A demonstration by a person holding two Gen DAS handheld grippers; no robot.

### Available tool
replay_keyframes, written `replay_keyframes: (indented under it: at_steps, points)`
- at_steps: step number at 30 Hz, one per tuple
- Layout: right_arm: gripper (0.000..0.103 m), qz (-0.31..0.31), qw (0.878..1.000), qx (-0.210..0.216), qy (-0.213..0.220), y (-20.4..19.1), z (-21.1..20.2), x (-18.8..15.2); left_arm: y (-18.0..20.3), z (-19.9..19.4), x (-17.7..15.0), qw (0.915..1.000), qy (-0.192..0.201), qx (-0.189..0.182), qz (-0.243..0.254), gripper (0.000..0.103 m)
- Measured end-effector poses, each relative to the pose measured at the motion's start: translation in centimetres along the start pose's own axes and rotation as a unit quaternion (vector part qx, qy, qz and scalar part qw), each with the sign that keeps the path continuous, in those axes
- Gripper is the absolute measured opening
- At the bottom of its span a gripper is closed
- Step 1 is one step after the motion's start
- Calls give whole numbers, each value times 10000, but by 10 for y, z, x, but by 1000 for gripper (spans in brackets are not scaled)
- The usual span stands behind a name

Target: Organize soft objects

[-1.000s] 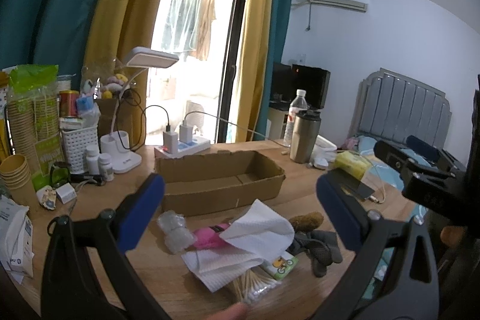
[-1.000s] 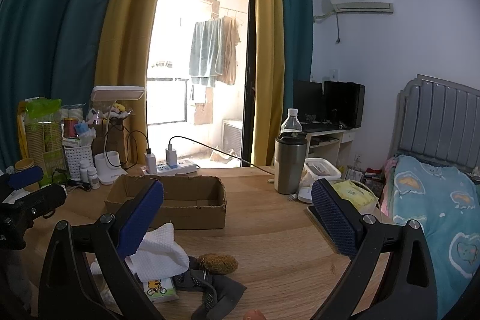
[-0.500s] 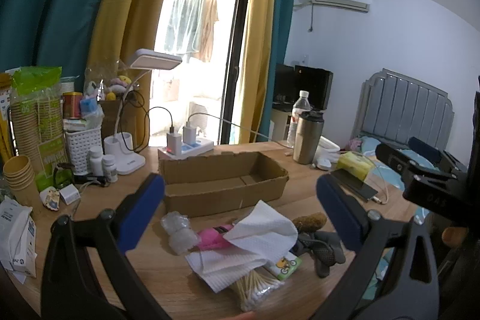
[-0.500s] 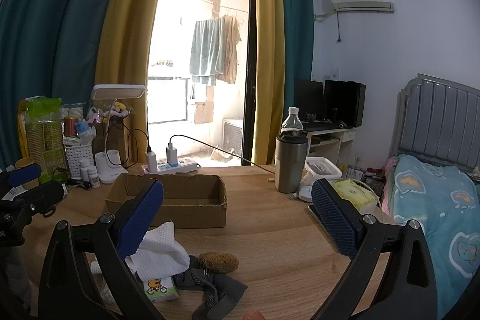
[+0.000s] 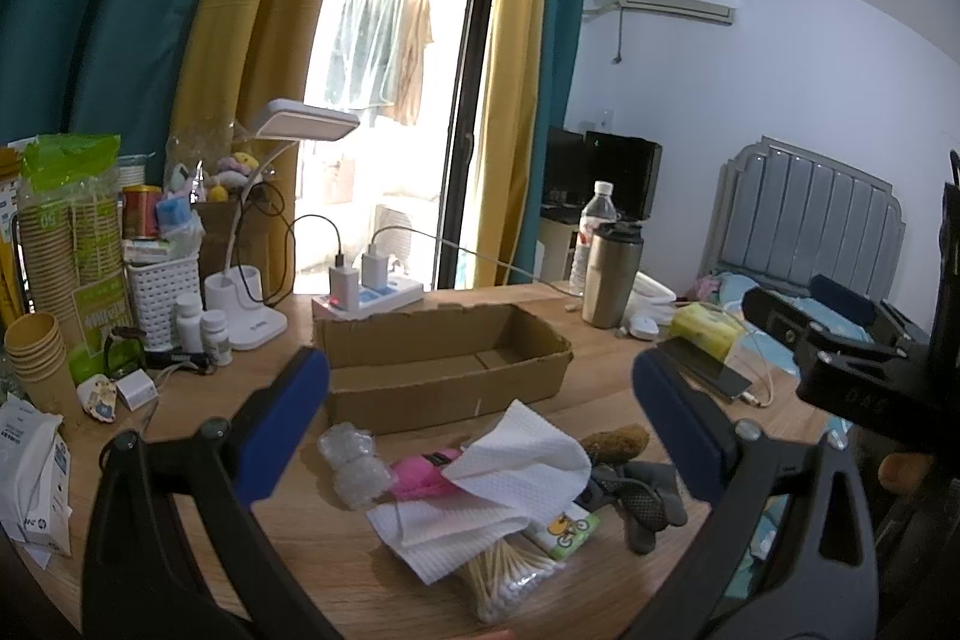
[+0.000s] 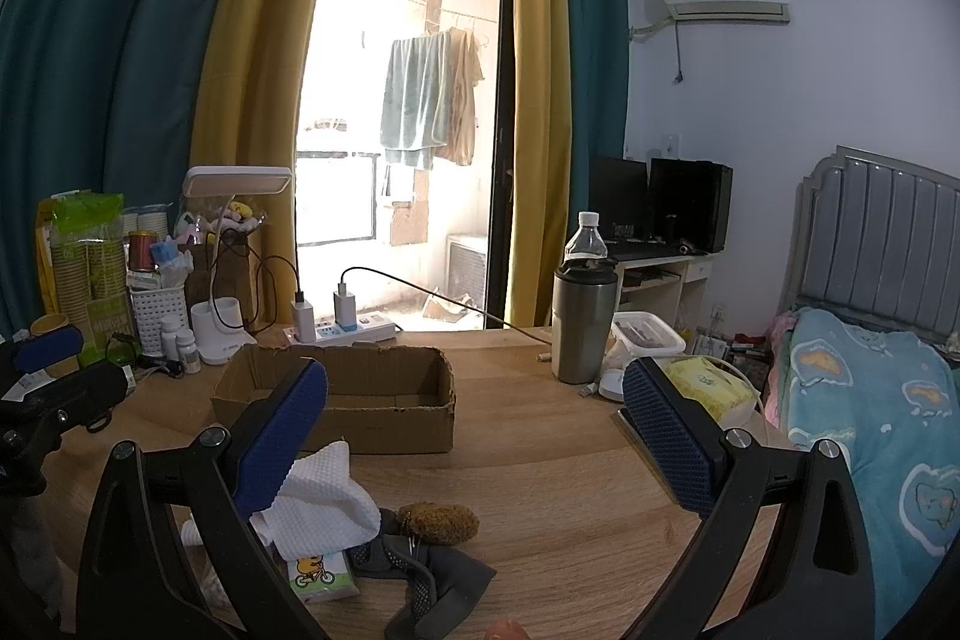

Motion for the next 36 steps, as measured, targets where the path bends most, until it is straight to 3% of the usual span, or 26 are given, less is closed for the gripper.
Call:
replay_keyframes:
  at_steps: [23, 36]
  points:
    - [101, 0, 10000, 6, -33, -3, -1, -2, 8, -2, -4, 10000, -11, -63, 69, 102]
    - [101, 16, 9993, 217, -301, -10, 12, -17, -8, 14, -13, 9995, -310, 88, -64, 102]
Point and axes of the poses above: each gripper's, at about its wrist camera, not at the fingertips, and z roughly the way its jaws point, y to its right, x to its top, the point moved 1 cm from there along z, roughly the way its jaws point, and after that the axes turned 14 degrees about x, right-handed, at the moved point
